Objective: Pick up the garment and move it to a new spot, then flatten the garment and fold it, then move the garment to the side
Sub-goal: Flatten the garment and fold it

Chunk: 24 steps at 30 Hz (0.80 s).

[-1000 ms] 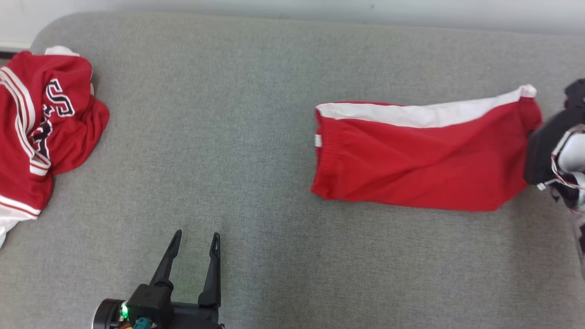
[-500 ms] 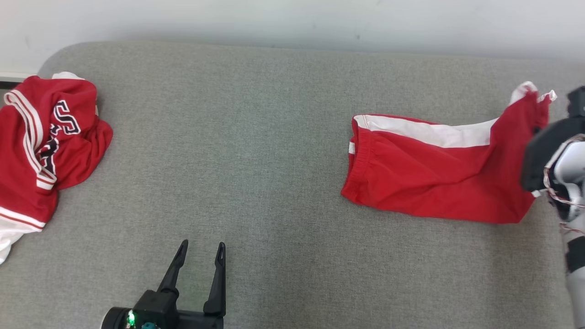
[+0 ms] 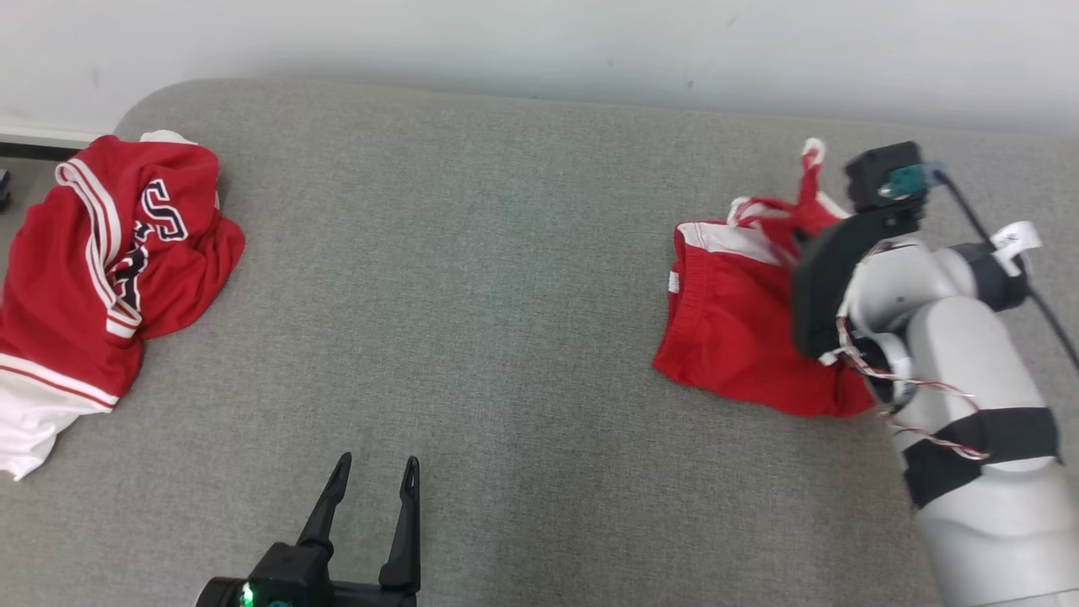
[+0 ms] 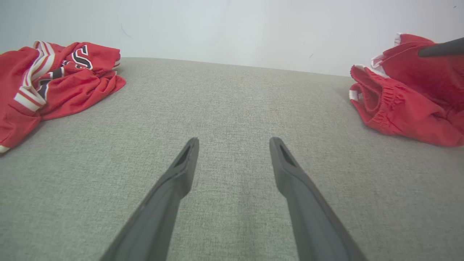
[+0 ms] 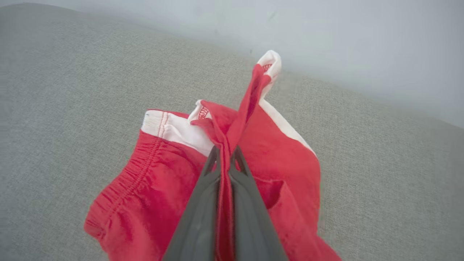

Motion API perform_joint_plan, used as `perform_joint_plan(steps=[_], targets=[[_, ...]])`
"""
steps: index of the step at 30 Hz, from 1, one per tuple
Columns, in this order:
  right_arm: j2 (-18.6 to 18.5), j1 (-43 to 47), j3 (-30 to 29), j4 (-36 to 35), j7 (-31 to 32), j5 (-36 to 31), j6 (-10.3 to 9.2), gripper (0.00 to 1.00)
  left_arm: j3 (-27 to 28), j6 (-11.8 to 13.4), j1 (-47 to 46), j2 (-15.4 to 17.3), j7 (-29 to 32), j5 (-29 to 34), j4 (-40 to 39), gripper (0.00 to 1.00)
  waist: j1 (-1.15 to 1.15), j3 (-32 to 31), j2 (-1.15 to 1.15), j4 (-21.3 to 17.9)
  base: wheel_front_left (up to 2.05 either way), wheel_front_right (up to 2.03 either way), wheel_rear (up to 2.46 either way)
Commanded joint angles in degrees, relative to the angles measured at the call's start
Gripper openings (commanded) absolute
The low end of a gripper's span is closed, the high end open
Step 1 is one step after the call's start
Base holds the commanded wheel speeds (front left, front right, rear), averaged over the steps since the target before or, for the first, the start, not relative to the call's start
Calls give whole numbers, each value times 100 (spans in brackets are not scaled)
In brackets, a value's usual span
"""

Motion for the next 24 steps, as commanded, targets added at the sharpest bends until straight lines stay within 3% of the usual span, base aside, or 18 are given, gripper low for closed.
perform_joint_plan(steps=[1,16,17,18,19,24], targets=[[84,-28,46,39,-37,-9,-15,0,11,-38,48,-21,-19,-37,10,100,0,2,0,31,0,0,0],[649,-92,611,773,-266,362,-15,0,75,-86,100,-88,-20,20,103,100,0,-52,0,111,0,0,0],[650,-100,662,799,-297,388,-15,12,76,-92,105,-92,-20,22,111,100,0,-59,0,105,0,0,0],[650,-100,662,799,-297,388,-15,12,76,-92,105,-92,-20,22,111,100,0,-59,0,105,0,0,0],[653,-119,650,811,-370,442,-15,100,80,-97,111,-95,-20,25,120,100,0,-65,0,97,0,0,0],[727,-313,436,657,-677,1093,-15,100,95,-128,149,-107,-20,33,180,100,0,-170,0,42,0,0,0]])
